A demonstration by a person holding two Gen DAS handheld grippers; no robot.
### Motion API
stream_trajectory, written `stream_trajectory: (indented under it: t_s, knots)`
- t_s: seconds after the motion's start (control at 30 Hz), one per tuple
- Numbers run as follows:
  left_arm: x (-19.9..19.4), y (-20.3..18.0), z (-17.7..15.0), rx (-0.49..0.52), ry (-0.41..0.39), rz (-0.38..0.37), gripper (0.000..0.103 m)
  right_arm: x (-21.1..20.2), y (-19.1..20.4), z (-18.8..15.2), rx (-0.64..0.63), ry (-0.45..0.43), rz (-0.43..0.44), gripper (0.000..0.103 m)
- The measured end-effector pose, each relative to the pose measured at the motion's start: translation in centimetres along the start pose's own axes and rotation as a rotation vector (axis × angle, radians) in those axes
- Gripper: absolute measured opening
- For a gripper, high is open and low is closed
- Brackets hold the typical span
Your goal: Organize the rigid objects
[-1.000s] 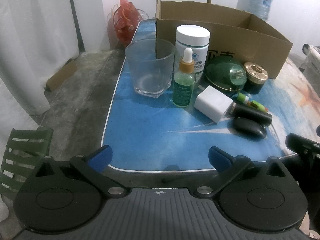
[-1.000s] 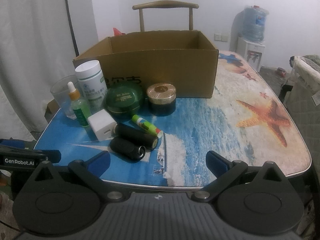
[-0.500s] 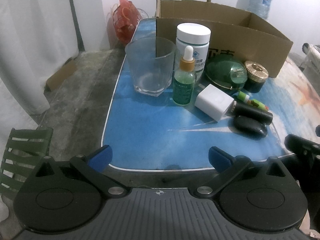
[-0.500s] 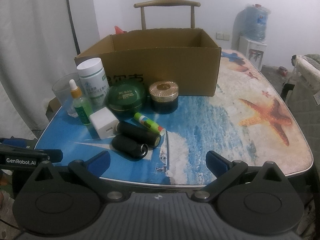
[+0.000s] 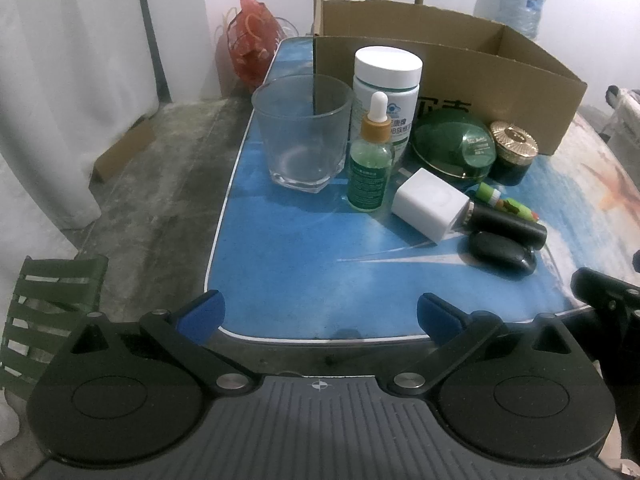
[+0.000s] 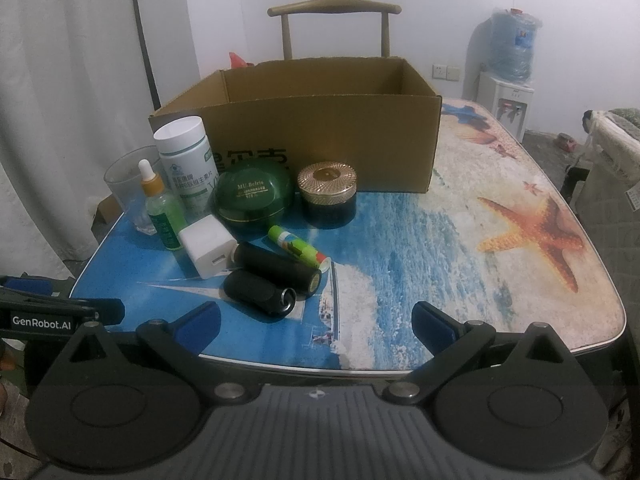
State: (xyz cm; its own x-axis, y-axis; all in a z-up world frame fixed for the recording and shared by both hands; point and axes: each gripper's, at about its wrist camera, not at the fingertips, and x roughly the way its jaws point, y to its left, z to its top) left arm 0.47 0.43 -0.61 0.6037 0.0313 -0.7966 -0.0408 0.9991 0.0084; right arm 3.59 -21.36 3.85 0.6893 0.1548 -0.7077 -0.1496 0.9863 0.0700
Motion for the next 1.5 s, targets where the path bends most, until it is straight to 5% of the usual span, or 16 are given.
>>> stream_trajectory:
  t_s: [0.6, 0.8, 1.07, 1.3, 1.5]
  knots:
    - [0.5, -0.2, 0.2, 0.012, 0.006, 0.009, 0.103, 0.5, -0.3, 0.1, 0.000, -0.003, 0.001, 0.103]
    - [0.9, -1.1, 0.6, 0.044, -0.020, -0.021, 0.103, 0.8, -2.1, 0.9, -0.009, -0.070, 0.008, 0.103]
    - [1.6, -3.5, 0.6, 0.124, -0.087, -0.121, 0.103, 1.9, -5.0, 1.5, -0.010, -0.165, 0.186, 0.102]
    - [2.4, -5.2, 0.0, 0.181, -0.125, -0.261, 0.098, 4.1, -5.0, 1.8, -0.017, -0.107, 0.334, 0.071]
    - [3.5, -6.2, -0.4, 0.181, -0.144, -0.355, 0.093, 5.2, -4.7, 1.3, -0.039, -0.081, 0.415, 0.057]
